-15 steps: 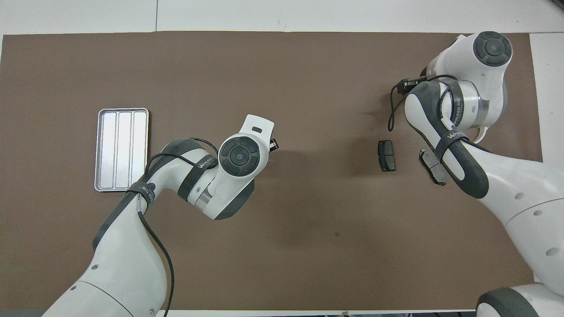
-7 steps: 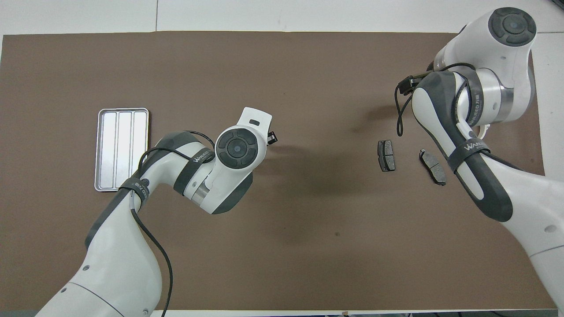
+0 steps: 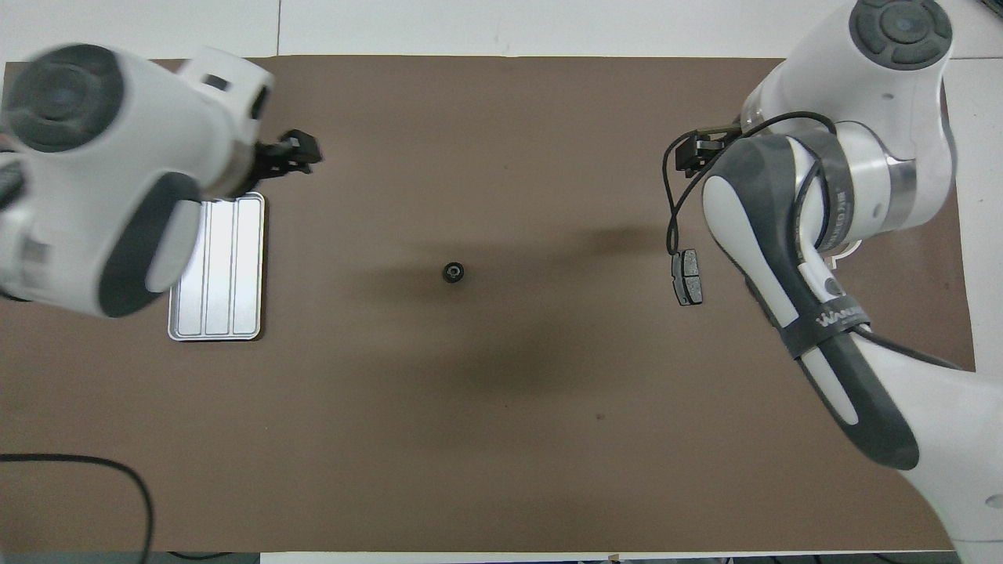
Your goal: Place bearing gear from tray to pile
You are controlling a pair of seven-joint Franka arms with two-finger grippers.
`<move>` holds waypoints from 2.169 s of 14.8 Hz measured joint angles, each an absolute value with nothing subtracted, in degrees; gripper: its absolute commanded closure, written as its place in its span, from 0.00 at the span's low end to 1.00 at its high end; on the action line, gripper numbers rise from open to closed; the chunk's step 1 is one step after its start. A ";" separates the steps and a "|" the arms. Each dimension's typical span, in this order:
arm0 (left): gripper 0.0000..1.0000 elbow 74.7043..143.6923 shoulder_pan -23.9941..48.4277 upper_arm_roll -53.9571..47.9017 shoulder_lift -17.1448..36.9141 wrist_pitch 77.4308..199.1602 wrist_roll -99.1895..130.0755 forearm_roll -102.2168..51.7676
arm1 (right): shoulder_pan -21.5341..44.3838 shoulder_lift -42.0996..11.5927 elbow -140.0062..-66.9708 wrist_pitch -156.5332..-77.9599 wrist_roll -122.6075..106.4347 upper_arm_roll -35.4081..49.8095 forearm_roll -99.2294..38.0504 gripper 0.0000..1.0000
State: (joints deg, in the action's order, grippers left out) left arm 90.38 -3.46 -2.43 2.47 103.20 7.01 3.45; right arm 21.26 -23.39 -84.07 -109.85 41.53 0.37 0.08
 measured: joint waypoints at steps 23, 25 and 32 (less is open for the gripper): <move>0.00 99.44 -0.38 -5.32 -6.00 95.36 3.37 -0.06 | 40.41 -41.11 -81.70 -125.84 74.85 0.17 3.67 0.37; 0.00 99.44 -0.38 -5.32 -6.00 95.33 3.12 -0.06 | 40.42 -41.12 -80.98 -126.02 74.85 0.20 3.61 1.00; 0.00 99.44 -0.38 -5.24 -6.00 95.12 2.74 -0.06 | 40.40 -41.10 -79.85 -124.99 74.87 0.21 3.59 1.00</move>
State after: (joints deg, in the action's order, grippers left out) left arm 99.44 -0.38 -5.24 -6.00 95.12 2.74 -0.06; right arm 40.40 -41.10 -79.85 -124.99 74.87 0.21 3.59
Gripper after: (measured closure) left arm 0.000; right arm 0.661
